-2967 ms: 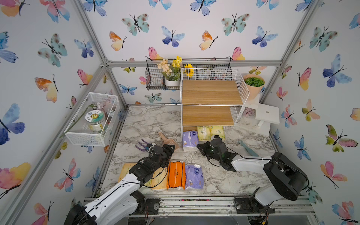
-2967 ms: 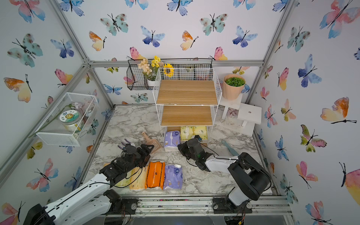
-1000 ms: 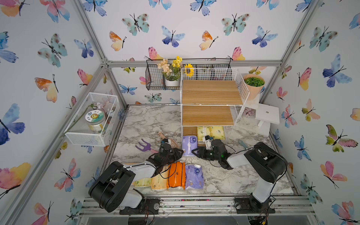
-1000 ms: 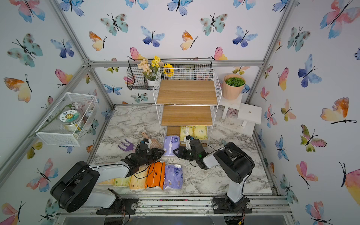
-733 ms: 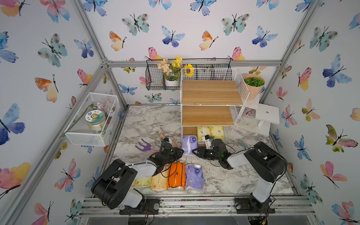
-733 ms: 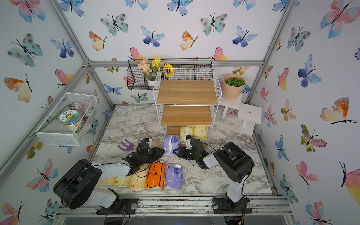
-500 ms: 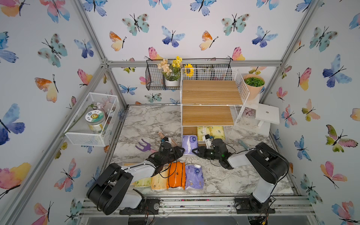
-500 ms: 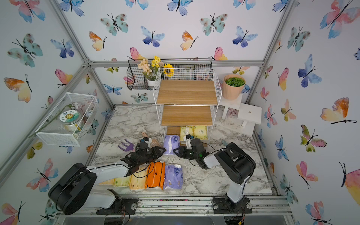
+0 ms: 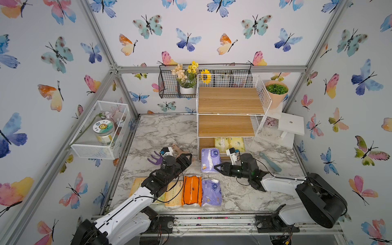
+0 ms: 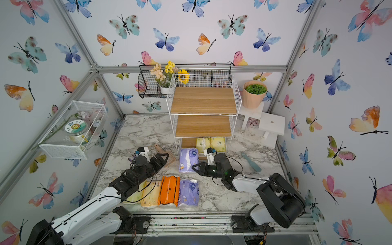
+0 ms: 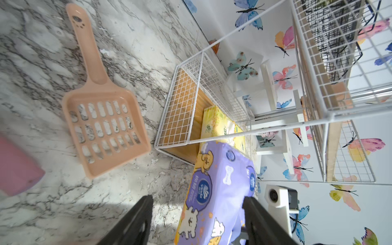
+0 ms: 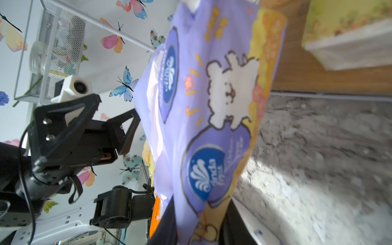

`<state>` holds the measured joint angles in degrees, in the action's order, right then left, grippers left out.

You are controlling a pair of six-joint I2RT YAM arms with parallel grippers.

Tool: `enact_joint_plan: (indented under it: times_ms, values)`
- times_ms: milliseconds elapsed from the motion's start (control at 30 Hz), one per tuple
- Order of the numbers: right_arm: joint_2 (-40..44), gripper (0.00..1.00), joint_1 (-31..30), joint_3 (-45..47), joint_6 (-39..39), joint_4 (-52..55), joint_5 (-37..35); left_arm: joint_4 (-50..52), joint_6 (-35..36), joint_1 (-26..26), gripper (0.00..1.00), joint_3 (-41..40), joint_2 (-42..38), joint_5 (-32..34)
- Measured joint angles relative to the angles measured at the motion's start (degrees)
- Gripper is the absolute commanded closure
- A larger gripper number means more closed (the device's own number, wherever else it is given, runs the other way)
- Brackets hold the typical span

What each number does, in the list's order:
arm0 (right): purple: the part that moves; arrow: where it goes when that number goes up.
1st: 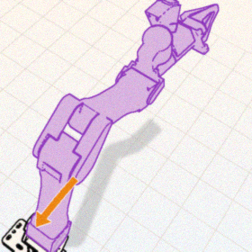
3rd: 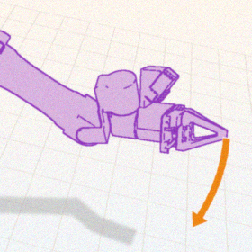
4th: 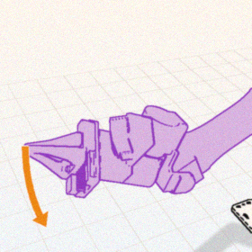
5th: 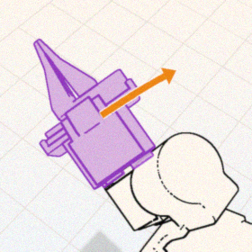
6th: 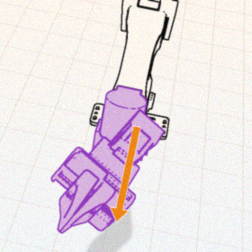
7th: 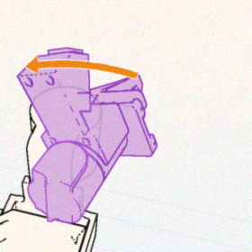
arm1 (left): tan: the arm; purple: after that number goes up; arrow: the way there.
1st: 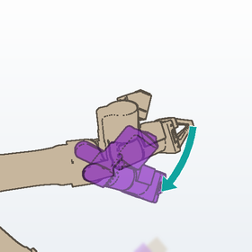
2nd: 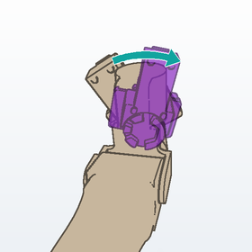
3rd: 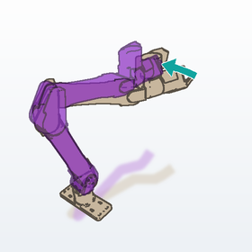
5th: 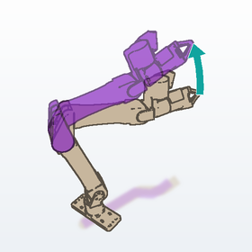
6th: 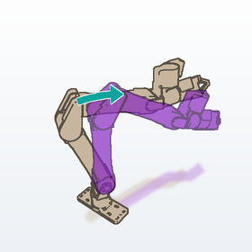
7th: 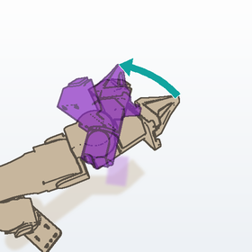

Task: Remove the tissue boxes from the shelf
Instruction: Pick up a box of tissues from the shelf, then place the box of tissues at the center of the board.

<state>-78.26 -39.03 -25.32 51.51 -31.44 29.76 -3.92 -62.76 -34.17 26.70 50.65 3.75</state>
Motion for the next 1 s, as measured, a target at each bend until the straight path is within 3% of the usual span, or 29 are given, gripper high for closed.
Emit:
enact_joint_plan:
  times_ms: [433,700,867,1000]
  values:
    - [32.6,0.91,0.0,0.9,-6.8,42.5,-5.7,4.4,-1.6,0.3,0.28,0.0,-2.0,1.6]
    - [35.9,0.91,0.0,-3.5,-9.2,65.3,-8.2,4.3,-1.6,0.4,0.28,0.0,-1.8,2.0]
    - [36.0,0.91,0.0,-3.4,-9.6,70.3,-8.1,4.3,-1.6,0.4,0.28,0.0,-1.8,2.0]
    - [36.3,0.9,0.0,-1.1,-8.9,68.1,-6.5,4.3,-2.1,0.4,0.28,0.0,-1.9,2.0]
